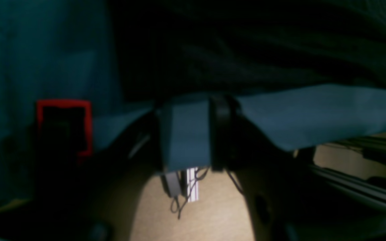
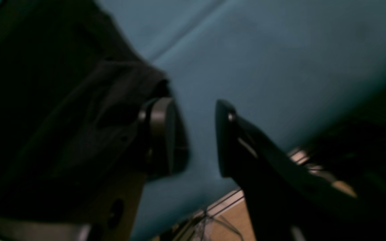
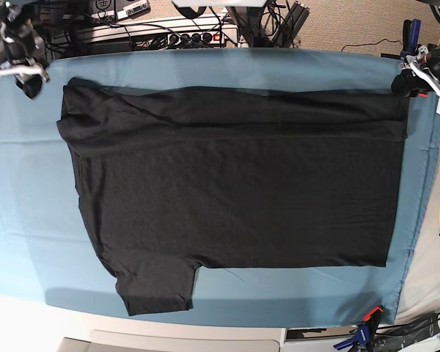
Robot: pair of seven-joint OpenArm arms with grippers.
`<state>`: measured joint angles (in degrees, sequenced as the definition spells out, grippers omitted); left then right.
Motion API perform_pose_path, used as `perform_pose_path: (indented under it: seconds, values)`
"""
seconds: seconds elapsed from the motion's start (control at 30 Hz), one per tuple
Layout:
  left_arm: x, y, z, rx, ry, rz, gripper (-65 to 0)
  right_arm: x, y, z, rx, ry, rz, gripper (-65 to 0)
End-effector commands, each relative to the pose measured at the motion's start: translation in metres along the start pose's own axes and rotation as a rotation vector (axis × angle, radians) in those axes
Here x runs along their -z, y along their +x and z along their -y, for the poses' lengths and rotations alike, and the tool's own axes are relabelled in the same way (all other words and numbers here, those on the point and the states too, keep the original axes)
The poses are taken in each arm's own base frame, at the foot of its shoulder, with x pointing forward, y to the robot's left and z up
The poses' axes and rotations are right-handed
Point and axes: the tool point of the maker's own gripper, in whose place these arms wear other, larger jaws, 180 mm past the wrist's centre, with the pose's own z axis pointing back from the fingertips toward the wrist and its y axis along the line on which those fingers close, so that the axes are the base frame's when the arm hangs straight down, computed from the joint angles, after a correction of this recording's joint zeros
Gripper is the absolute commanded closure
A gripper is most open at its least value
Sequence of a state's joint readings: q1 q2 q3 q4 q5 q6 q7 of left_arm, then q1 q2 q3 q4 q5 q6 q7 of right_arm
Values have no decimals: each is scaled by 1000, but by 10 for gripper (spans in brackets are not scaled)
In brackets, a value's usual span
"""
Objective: Fold the T-shirt properly
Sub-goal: 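Move the right gripper to the folded corner and regrasp it, then hold both corners of the folded edge with both grippers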
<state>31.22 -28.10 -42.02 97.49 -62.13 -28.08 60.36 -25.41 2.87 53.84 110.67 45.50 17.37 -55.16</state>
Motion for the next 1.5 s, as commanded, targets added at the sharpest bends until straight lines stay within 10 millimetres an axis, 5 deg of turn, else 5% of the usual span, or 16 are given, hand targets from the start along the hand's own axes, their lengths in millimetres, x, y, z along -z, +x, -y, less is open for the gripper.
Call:
perform_pose_path:
  seconds: [0.0, 0.23, 0.5, 0.73, 0.87, 1.3, 1.47]
  values:
    - [-5, 12, 0, 28, -3, 28, -198, 5, 6, -2, 7, 4, 25, -211]
    - [-5, 8, 2, 48, -13, 10, -198, 48, -26, -10, 177, 70, -65, -211]
    - [-5, 9, 4, 62, -21, 14, -198, 50, -35, -14, 185, 86, -101, -211]
    - [-5, 9, 4, 62, -21, 14, -198, 59, -62, -41, 113, 127, -189, -199]
    - [-5, 9, 4, 61, -21, 14, -198, 63, -67, -50, 69, 136, -203, 0]
    - [4, 41, -14, 21, 85, 107, -198, 62, -68, -53, 44, 159, -205, 0]
    - [16, 27, -40, -114, 106, 87, -198, 61, -68, -51, 39, 156, -211, 0]
